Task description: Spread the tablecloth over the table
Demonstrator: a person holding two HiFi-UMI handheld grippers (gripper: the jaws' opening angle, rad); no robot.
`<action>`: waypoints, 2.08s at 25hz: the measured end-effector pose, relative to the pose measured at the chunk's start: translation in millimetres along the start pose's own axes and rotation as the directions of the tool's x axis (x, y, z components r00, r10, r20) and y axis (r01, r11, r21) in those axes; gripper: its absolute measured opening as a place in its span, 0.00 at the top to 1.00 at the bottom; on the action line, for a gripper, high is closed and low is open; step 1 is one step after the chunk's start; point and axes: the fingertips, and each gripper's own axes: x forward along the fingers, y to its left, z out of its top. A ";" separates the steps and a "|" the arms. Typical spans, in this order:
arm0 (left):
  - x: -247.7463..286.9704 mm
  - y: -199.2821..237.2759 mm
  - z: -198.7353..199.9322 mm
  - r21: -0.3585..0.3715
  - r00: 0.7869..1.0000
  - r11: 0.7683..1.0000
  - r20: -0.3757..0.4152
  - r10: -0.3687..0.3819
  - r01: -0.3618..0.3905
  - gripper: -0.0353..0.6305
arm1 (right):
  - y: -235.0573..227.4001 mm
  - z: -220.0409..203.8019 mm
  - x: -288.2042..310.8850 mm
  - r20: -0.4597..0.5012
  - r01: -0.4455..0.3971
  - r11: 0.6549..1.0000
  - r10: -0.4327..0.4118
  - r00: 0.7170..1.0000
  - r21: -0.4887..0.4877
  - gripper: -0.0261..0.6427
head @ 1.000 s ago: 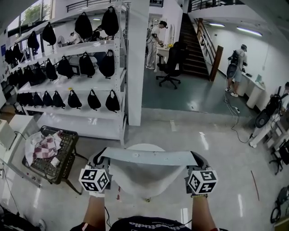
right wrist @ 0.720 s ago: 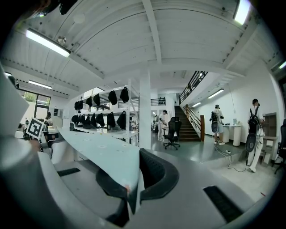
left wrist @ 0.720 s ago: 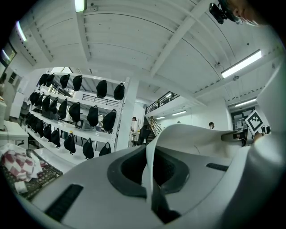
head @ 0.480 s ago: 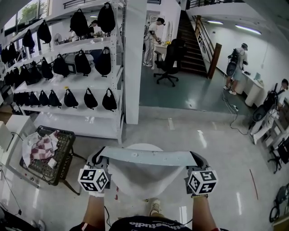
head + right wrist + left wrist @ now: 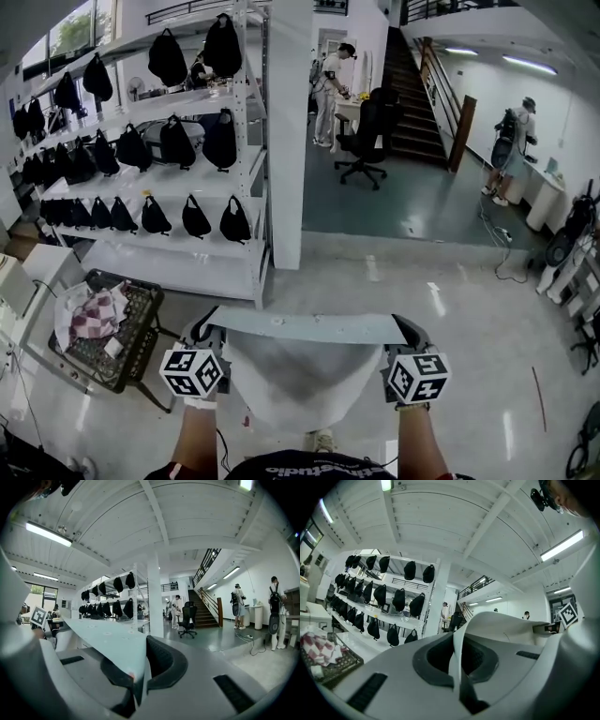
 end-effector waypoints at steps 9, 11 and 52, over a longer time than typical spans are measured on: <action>43.1 4.7 7.6 0.070 0.999 0.996 -0.017 0.050 -0.049 0.92 | -22.4 15.0 48.2 0.010 -0.035 0.999 0.035 0.999 0.007 0.92; 51.4 7.0 10.4 0.073 0.998 0.996 -0.016 0.055 -0.054 0.92 | -24.9 19.0 57.0 0.014 -0.042 0.999 0.042 0.999 0.004 0.92; 211.7 20.6 136.4 0.170 0.982 0.981 0.177 0.067 -0.097 0.92 | -95.2 150.9 202.9 0.161 -0.011 0.993 0.029 0.987 -0.117 0.92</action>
